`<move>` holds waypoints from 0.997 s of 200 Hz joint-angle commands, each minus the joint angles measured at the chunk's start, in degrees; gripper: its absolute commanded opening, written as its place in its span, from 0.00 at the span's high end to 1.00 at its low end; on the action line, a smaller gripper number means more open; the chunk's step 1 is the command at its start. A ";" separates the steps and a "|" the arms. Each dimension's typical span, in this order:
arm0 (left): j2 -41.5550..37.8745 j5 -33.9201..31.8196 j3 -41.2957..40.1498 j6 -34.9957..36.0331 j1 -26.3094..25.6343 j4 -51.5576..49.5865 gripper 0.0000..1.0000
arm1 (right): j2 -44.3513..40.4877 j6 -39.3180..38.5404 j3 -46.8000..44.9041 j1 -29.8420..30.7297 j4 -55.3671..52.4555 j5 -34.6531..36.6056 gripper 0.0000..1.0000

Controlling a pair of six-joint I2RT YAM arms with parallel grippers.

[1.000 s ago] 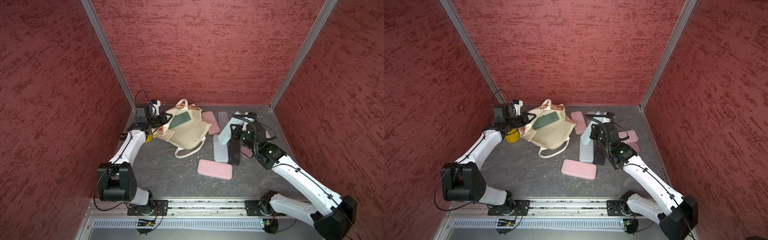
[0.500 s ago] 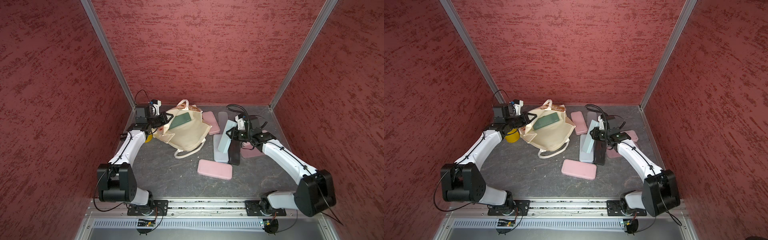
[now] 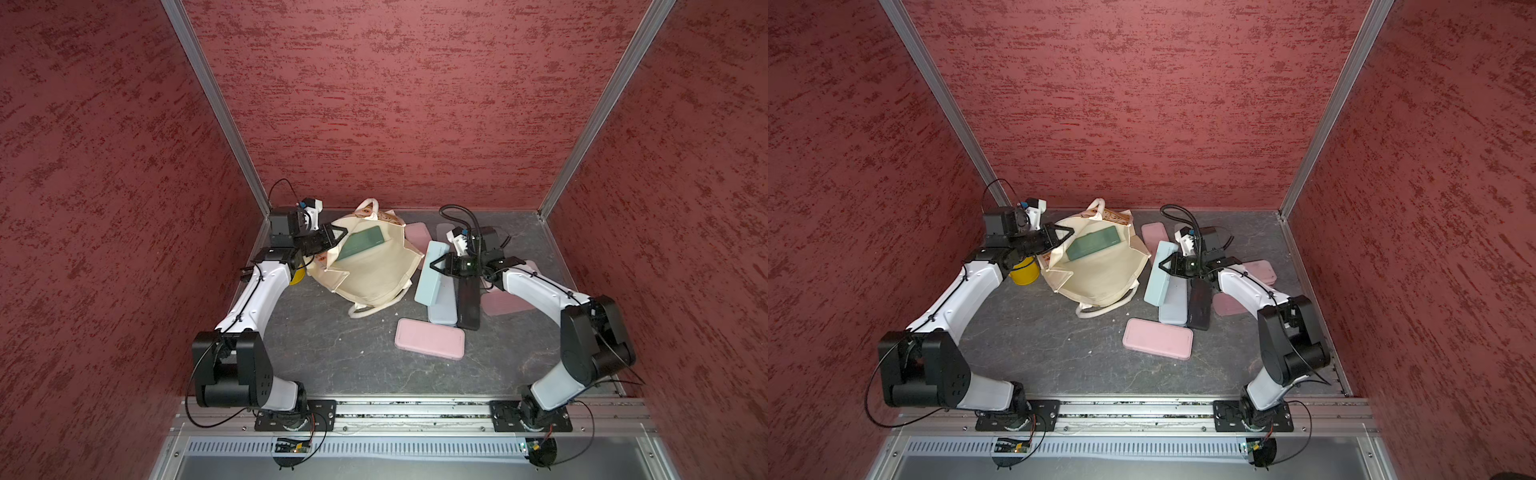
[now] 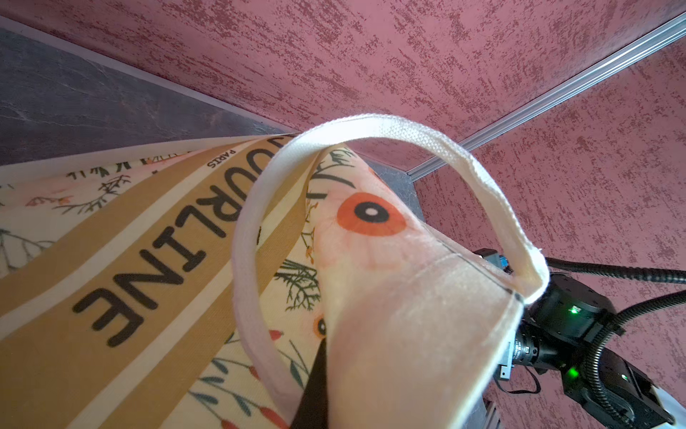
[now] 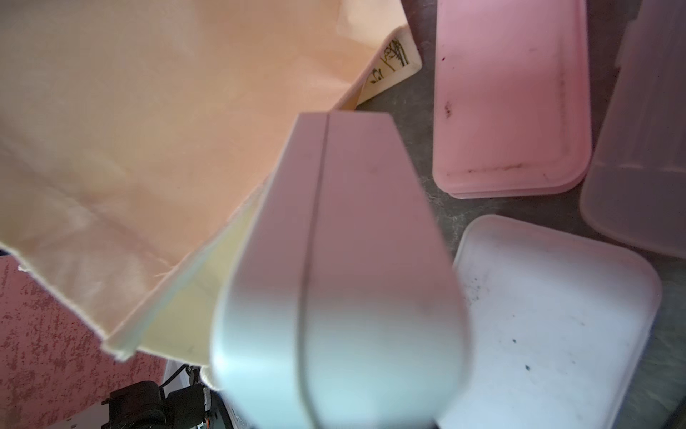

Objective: Take out the pencil case from the canvas bag
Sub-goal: Place the pencil case at the center of the board.

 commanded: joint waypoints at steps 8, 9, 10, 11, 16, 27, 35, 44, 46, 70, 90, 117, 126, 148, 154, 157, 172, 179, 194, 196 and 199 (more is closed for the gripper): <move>-2.55 2.13 -1.04 -0.80 -0.21 5.66 1.00 | 2.50 -1.06 3.58 -0.25 2.64 -4.10 0.96; -2.53 2.10 -1.09 -0.80 -0.21 5.66 1.00 | 2.55 -1.05 3.66 -0.22 2.64 -4.13 0.97; -2.51 2.08 -1.07 -0.84 -0.21 5.74 1.00 | 2.62 -1.04 3.79 -0.21 2.60 -4.19 0.98; -2.50 2.03 -1.06 -0.86 -0.21 5.79 1.00 | 2.69 -1.09 3.90 -0.21 2.57 -4.26 0.98; -2.48 1.98 -1.06 -0.91 -0.21 5.71 1.00 | 3.16 -1.05 4.40 -0.20 2.24 -4.41 0.99; -2.24 2.05 -0.97 -1.04 -0.21 5.57 1.00 | 4.42 -1.45 6.17 -0.16 0.77 -4.48 1.00; -2.26 2.09 -0.96 -1.06 -0.20 5.57 1.00 | 5.37 -1.77 7.49 -0.20 -0.61 -4.51 1.00; -2.36 2.11 -0.95 -1.06 -0.21 5.67 1.00 | 6.28 -2.15 8.67 -0.13 -1.90 -4.51 1.00; -2.33 2.08 -0.93 -1.06 -0.21 5.66 1.00 | 6.46 -2.22 8.89 -0.14 -2.14 -4.51 1.00; -2.47 1.89 -1.06 -1.00 -0.21 5.79 1.00 | 7.75 -2.67 10.91 -0.14 -4.11 -4.60 1.00; -1.98 1.81 -1.08 -1.16 -0.21 5.65 1.00 | 7.54 -2.45 11.39 -0.16 -4.39 -5.19 1.00; -2.08 1.72 -1.21 -1.15 -0.21 5.68 1.00 | 7.16 -3.18 11.85 -0.18 -6.25 -6.06 1.00; -2.08 1.63 -1.22 -1.17 -0.21 5.82 1.00 | 7.47 -3.56 12.23 -0.15 -7.27 -6.44 1.00; -1.83 1.67 -1.22 -1.41 -0.07 5.90 1.00 | 8.53 -3.79 13.42 -0.12 -9.11 -6.32 1.00; -1.79 1.67 -1.16 -1.53 -0.08 5.86 1.00 | 8.95 -3.84 13.76 -0.16 -9.39 -6.19 1.00; -1.76 1.71 -1.19 -1.49 -0.04 5.79 1.00 | 9.16 -3.70 13.98 -0.12 -9.48 -6.18 1.00; -1.62 1.63 -1.31 -1.52 -0.07 5.89 1.00 | 10.37 -3.14 15.10 -0.11 -10.24 -6.30 0.99; -1.63 1.61 -1.30 -1.57 -0.11 5.88 1.00 | 11.00 -3.04 15.88 -0.18 -10.72 -6.50 0.99; -1.75 1.59 -1.22 -1.67 -0.11 5.76 1.00 | 11.81 -2.91 16.85 -0.03 -11.35 -6.97 0.98; -1.76 1.62 -1.22 -1.67 -0.12 5.79 1.00 | 11.87 -2.91 16.93 -0.03 -11.38 -6.95 0.98; -1.78 1.63 -1.22 -1.74 -0.12 5.83 1.00 | 12.03 -2.89 17.00 -0.03 -11.49 -6.89 0.98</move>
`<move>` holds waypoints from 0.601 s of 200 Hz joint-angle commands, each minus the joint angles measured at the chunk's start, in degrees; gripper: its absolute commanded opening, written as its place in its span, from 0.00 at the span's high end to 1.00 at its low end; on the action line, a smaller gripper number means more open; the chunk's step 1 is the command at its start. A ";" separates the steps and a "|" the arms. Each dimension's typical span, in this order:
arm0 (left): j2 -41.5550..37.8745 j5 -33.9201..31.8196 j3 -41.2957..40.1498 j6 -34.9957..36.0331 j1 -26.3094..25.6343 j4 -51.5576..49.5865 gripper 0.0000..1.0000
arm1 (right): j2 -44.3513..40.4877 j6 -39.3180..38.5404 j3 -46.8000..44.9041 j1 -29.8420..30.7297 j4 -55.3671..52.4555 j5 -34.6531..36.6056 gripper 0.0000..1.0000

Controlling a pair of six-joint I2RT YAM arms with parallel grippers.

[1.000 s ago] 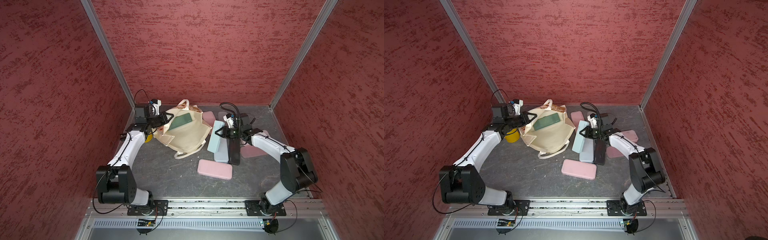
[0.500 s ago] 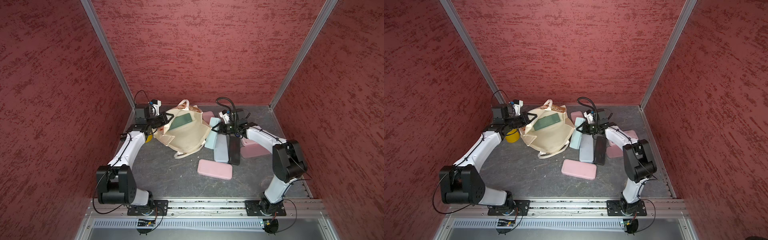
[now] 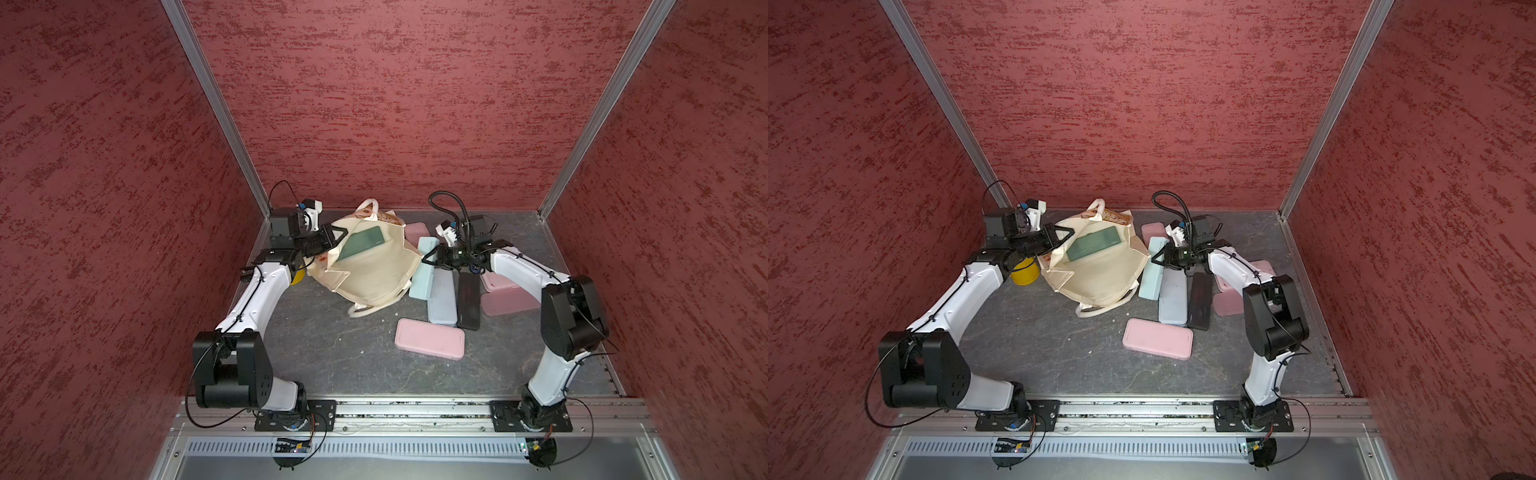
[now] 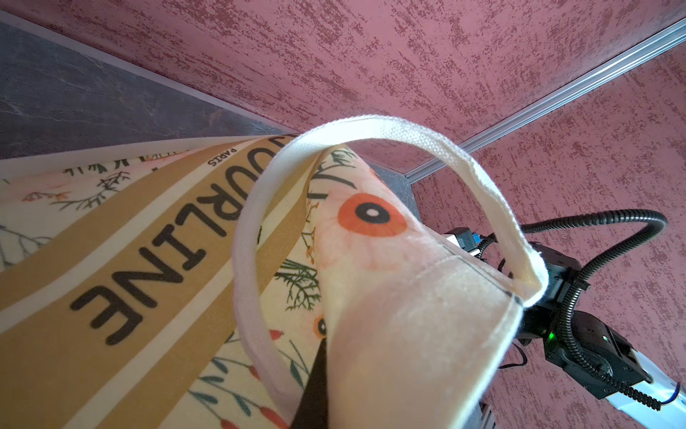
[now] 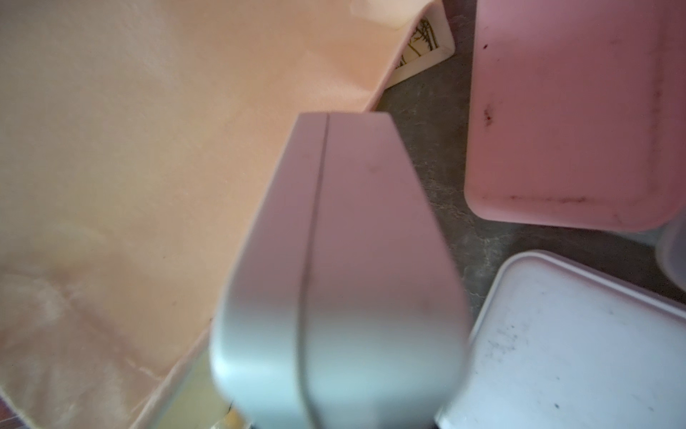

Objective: Take out the pencil case from the canvas bag
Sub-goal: Place the pencil case at the center of the board.

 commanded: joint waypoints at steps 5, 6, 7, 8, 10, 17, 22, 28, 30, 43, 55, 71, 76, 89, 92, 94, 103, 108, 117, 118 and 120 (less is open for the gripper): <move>-1.71 1.56 -0.13 -0.37 -0.12 4.30 1.00 | 1.54 -0.61 2.55 -0.03 -1.80 -1.89 0.97; -1.72 1.59 -0.13 -0.36 -0.12 4.34 1.00 | 1.56 -0.60 2.56 -0.03 -1.84 -1.88 0.97; -1.72 1.60 -0.13 -0.41 -0.12 4.28 1.00 | 1.61 -0.51 2.61 -0.03 -1.90 -1.88 0.97; -1.73 1.60 -0.13 -0.39 -0.12 4.29 1.00 | 1.68 -0.46 2.63 0.02 -1.97 -1.84 0.97; -1.73 1.61 -0.13 -0.37 -0.12 4.30 1.00 | 1.84 -0.36 2.71 0.05 -2.07 -1.80 0.97; -1.81 1.60 -0.17 -0.37 -0.12 4.23 1.00 | 2.32 -0.20 2.99 0.06 -2.46 -1.92 0.96; -1.82 1.61 -0.11 -0.36 -0.09 4.27 1.00 | 2.73 -0.20 3.23 0.12 -2.64 -2.04 0.96; -1.87 1.61 -0.10 -0.36 -0.04 4.30 1.00 | 3.20 -0.11 3.58 0.35 -2.83 -2.14 0.96; -1.85 1.61 -0.12 -0.39 -0.03 4.32 1.00 | 3.32 -0.07 3.66 0.46 -2.88 -2.14 0.96; -1.90 1.61 -0.13 -0.36 -0.12 4.23 1.00 | 4.14 0.09 4.51 1.05 -3.02 -2.08 0.95; -1.99 1.61 -0.12 -0.28 -0.04 4.13 1.00 | 5.06 0.11 5.74 1.71 -3.43 -2.14 0.95; -2.23 1.52 -0.13 -0.28 -0.05 4.12 1.00 | 6.61 -0.14 8.06 2.46 -4.58 -2.23 0.94; -2.24 1.52 -0.13 -0.32 -0.05 4.13 1.00 | 7.11 -0.25 8.78 2.61 -5.04 -2.23 0.93; -2.31 1.61 -0.18 -0.45 -0.12 4.18 1.00 | 8.32 -0.52 10.56 3.12 -6.10 -2.15 0.93; -2.32 1.63 -0.15 -0.45 -0.12 4.22 1.00 | 8.59 -0.54 10.94 3.21 -6.32 -2.14 0.93; -2.27 1.61 -0.13 -0.45 -0.12 4.26 1.00 | 8.74 -0.51 11.14 3.27 -6.41 -2.14 0.93; -2.42 1.61 -0.17 -0.57 -0.12 4.27 1.00 | 9.53 -0.68 12.10 3.52 -7.02 -2.12 0.92; -2.44 1.61 -0.16 -0.59 -0.07 4.32 1.00 | 9.93 -0.74 12.61 3.68 -7.41 -2.14 0.91; -2.53 1.61 -0.22 -0.55 -0.03 4.39 1.00 | 10.71 -1.00 13.47 3.92 -8.11 -2.23 0.90; -2.52 1.61 -0.22 -0.54 -0.03 4.39 1.00 | 10.80 -1.01 13.55 3.97 -8.20 -2.23 0.90; -2.63 1.61 -0.22 -0.58 -0.03 4.39 1.00 | 10.98 -1.11 13.77 4.00 -8.42 -2.23 0.90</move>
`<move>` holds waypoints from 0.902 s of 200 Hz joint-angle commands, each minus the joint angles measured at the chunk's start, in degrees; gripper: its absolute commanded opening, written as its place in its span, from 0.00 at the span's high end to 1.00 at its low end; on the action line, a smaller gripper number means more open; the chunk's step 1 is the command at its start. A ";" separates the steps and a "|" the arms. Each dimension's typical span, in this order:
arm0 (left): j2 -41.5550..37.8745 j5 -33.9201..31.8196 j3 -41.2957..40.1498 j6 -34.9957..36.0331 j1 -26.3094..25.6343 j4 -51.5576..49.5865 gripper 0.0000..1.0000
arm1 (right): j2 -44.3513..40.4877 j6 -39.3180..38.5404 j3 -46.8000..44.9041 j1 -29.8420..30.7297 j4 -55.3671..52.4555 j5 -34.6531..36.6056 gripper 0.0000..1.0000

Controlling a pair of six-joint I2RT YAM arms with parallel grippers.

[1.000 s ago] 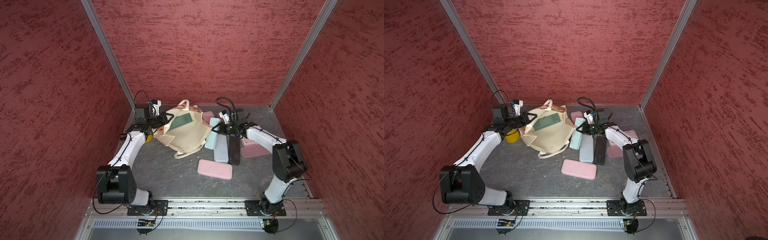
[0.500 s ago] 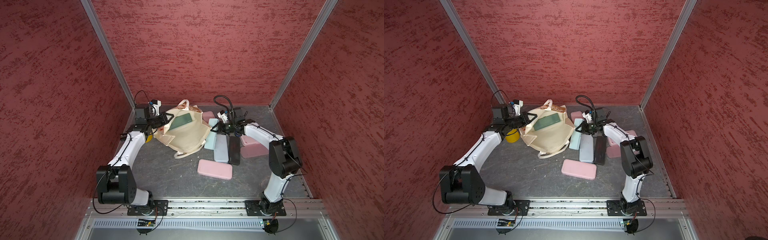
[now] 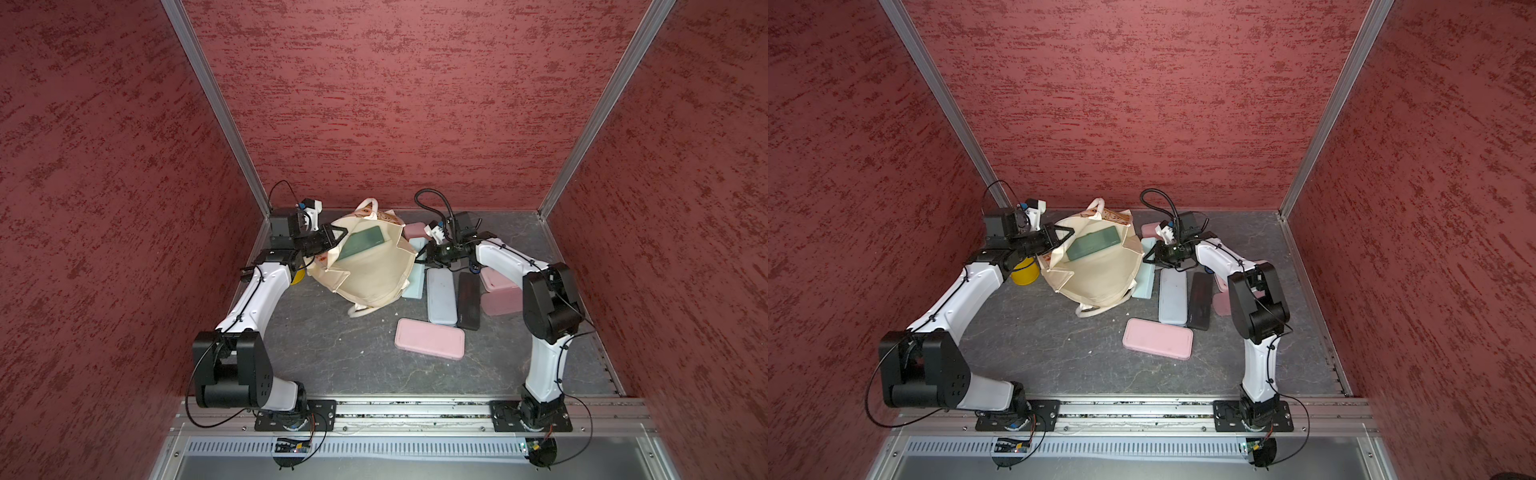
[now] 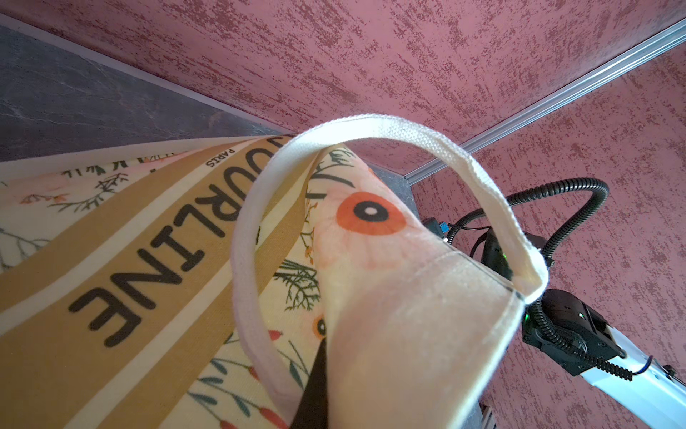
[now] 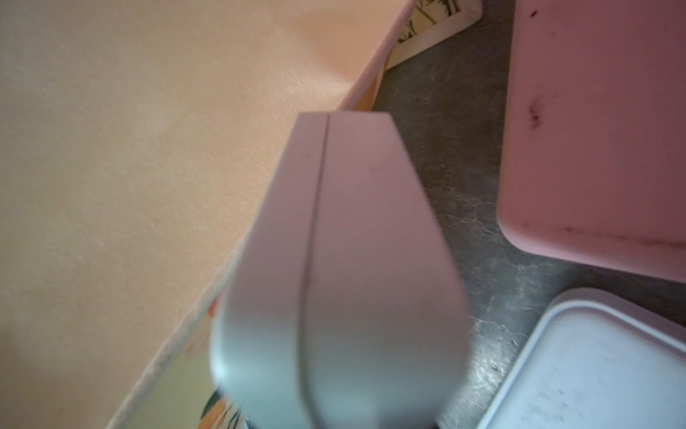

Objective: Take out the pencil case from the canvas bag
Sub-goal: Place the pencil case at the center of the board.

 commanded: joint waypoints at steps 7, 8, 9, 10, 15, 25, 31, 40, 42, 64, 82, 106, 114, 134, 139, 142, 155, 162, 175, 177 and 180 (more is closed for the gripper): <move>-2.73 1.64 -0.20 -0.41 -0.03 3.90 1.00 | 2.21 -1.49 3.70 1.10 -2.87 -1.55 0.90; -2.70 1.65 -0.22 -0.44 -0.03 3.89 1.00 | 2.34 -1.51 3.79 1.10 -2.99 -1.55 0.90; -2.73 1.61 -0.23 -0.46 -0.03 3.89 1.00 | 2.44 -1.57 3.88 1.15 -3.10 -1.60 0.90; -2.75 1.63 -0.23 -0.42 -0.03 3.89 1.00 | 2.50 -1.59 3.96 1.17 -3.19 -1.57 0.90; -2.68 1.65 -0.18 -0.40 -0.03 3.89 1.00 | 2.89 -1.79 4.34 1.24 -3.58 -1.55 0.89; -2.76 1.65 -0.15 -0.39 -0.03 3.90 1.00 | 3.56 -2.09 4.91 1.46 -4.31 -1.55 0.88; -2.85 1.65 -0.19 -0.43 -0.03 3.95 1.00 | 3.89 -2.27 5.11 1.54 -4.56 -1.55 0.88; -2.96 1.65 -0.22 -0.39 -0.03 3.99 1.00 | 4.17 -2.47 5.19 1.55 -4.76 -1.53 0.88; -3.07 1.65 -0.23 -0.39 -0.03 4.02 1.00 | 4.21 -2.49 5.19 1.55 -4.78 -1.39 0.88; -3.04 1.57 -0.31 -0.39 -0.12 3.98 1.00 | 4.46 -3.09 4.80 1.55 -5.70 0.20 0.87; -3.11 1.58 -0.32 -0.43 -0.12 4.02 1.00 | 4.57 -3.64 4.43 1.55 -6.36 1.44 0.87; -3.03 1.59 -0.33 -0.39 -0.12 4.09 1.00 | 4.74 -3.31 3.95 1.55 -5.31 0.66 0.83; -3.03 1.54 -0.33 -0.39 -0.12 4.07 1.00 | 4.91 -3.01 3.80 1.53 -4.90 0.32 0.83; -2.98 1.57 -0.32 -0.41 -0.11 4.15 1.00 | 5.65 -2.71 3.79 1.55 -4.18 0.03 0.79; -2.96 1.58 -0.33 -0.39 -0.12 4.15 1.00 | 5.79 -2.73 3.81 1.55 -4.10 0.10 0.78; -3.00 1.57 -0.30 -0.40 -0.12 4.15 1.00 | 5.92 -2.75 3.86 1.55 -4.08 0.16 0.77; -2.97 1.56 -0.32 -0.31 -0.11 4.12 1.00 | 6.32 -2.78 4.01 1.55 -3.99 0.29 0.75; -2.89 1.56 -0.33 -0.39 -0.03 3.99 1.00 | 6.61 -2.76 4.22 1.48 -4.08 0.06 0.74; -2.70 1.56 -0.25 -0.39 -0.03 3.97 1.00 | 6.90 -2.69 4.32 1.55 -3.91 -0.23 0.73; -2.74 1.56 -0.24 -0.43 -0.03 3.97 1.00 | 6.91 -2.72 4.34 1.59 -3.91 -0.26 0.73; -2.72 1.56 -0.24 -0.40 -0.03 4.00 1.00 | 6.93 -2.75 4.38 1.57 -3.84 -0.24 0.73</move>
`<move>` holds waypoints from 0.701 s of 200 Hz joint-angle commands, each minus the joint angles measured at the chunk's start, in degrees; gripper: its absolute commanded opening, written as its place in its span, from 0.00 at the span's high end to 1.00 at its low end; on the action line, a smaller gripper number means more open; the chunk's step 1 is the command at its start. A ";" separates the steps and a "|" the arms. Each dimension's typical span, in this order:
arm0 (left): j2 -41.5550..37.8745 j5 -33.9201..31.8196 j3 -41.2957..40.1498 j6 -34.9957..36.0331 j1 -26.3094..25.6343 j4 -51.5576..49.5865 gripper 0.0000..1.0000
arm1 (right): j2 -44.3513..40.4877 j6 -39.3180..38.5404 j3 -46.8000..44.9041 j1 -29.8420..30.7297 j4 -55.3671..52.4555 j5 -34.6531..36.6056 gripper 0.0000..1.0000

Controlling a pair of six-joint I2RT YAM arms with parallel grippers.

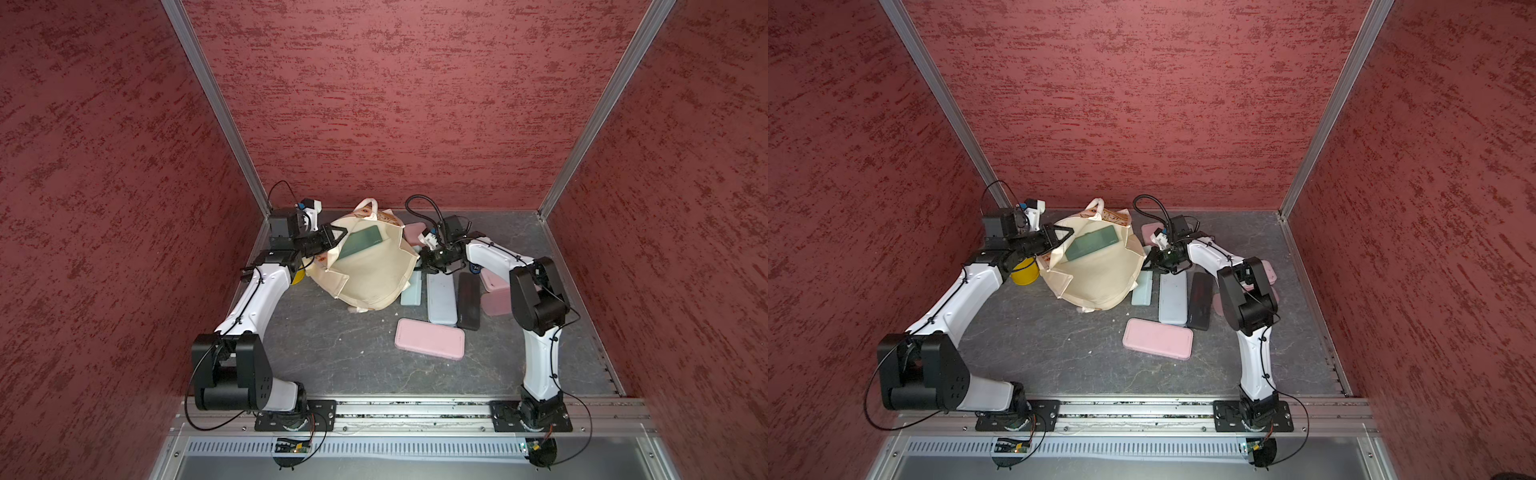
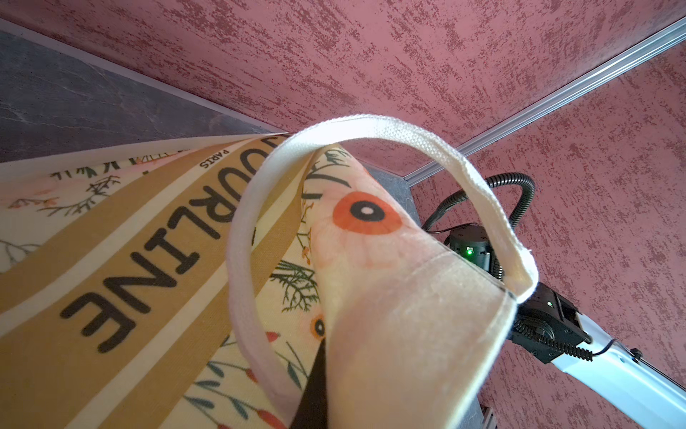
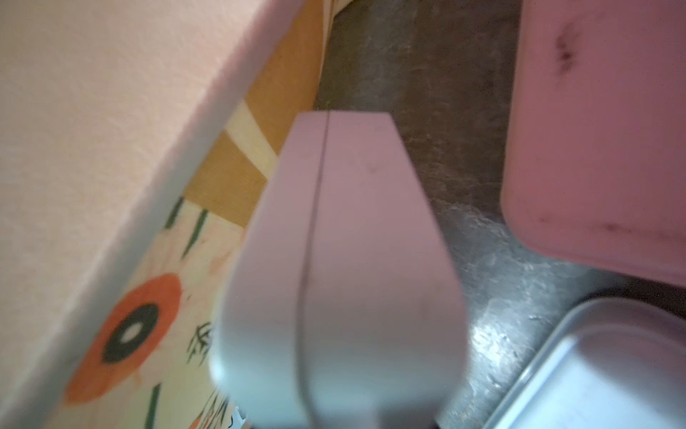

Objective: Take out the pencil case from the canvas bag
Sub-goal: Place the pencil case at the center of the board.

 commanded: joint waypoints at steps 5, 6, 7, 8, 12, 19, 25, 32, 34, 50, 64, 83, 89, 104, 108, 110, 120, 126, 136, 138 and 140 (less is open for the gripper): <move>-2.00 1.75 0.09 -0.43 -0.03 3.82 1.00 | 1.14 -0.67 0.90 0.30 1.54 -1.11 0.72; -1.95 1.76 0.09 -0.41 -0.03 3.83 1.00 | 1.15 -0.71 0.86 0.31 1.54 -1.11 0.72; -1.97 1.71 0.09 -0.40 -0.03 3.88 1.00 | 1.15 -0.69 0.84 0.32 1.54 -1.11 0.72; -1.99 1.74 0.09 -0.39 -0.03 3.86 1.00 | 1.15 -0.72 0.83 0.32 1.54 -1.11 0.72; -1.93 1.76 0.01 -0.39 -0.03 3.87 1.00 | 1.15 -0.75 0.82 0.33 1.54 -1.11 0.71; -1.90 1.76 0.01 -0.44 -0.02 3.85 1.00 | 1.24 -0.67 0.77 0.39 1.58 -1.19 0.70; -1.84 1.71 0.01 -0.43 -0.03 3.85 1.00 | 1.32 -0.67 0.83 0.41 1.62 -1.28 0.69; -1.83 1.70 0.00 -0.40 -0.03 3.84 1.00 | 1.33 -0.61 0.73 0.39 1.62 -1.35 0.68; -1.89 1.72 0.00 -0.39 -0.03 3.84 1.00 | 1.41 -0.52 0.73 0.38 1.62 -1.26 0.67; -1.70 1.69 0.00 -0.39 0.01 3.86 1.00 | 2.27 1.14 1.60 0.41 0.13 0.80 0.66; -1.69 1.76 0.00 -0.41 -0.04 3.91 1.00 | 3.79 1.36 3.09 0.50 -2.57 1.71 0.66; -1.66 1.74 0.02 -0.44 -0.12 3.83 1.00 | 4.43 0.89 3.63 0.68 -4.04 3.26 0.64; -1.70 1.68 0.07 -0.43 -0.12 3.84 1.00 | 4.09 1.06 3.50 0.76 -3.85 3.98 0.63; -1.66 1.67 0.07 -0.44 -0.12 3.85 1.00 | 3.47 1.42 3.49 0.72 -3.47 5.40 0.60; -1.66 1.67 0.01 -0.40 -0.12 3.85 1.00 | 3.38 1.49 3.62 0.76 -3.47 5.75 0.60; -1.71 1.67 0.00 -0.41 -0.10 3.84 1.00 | 3.36 1.48 3.63 0.72 -3.47 5.81 0.60; -1.64 1.67 0.04 -0.43 -0.06 3.93 1.00 | 3.08 1.53 4.13 0.74 -3.43 6.01 0.60; -1.66 1.68 0.00 -0.40 -0.07 3.85 1.00 | 3.04 1.57 4.37 0.72 -3.47 5.99 0.60; -1.73 1.68 0.03 -0.41 -0.04 3.85 1.00 | 2.89 1.79 4.69 0.74 -3.55 6.23 0.59; -1.73 1.72 0.07 -0.39 -0.08 3.85 1.00 | 2.84 1.79 4.71 0.76 -3.56 6.31 0.59; -1.73 1.75 0.09 -0.41 -0.06 3.85 1.00 | 2.78 1.79 4.80 0.72 -3.56 6.46 0.59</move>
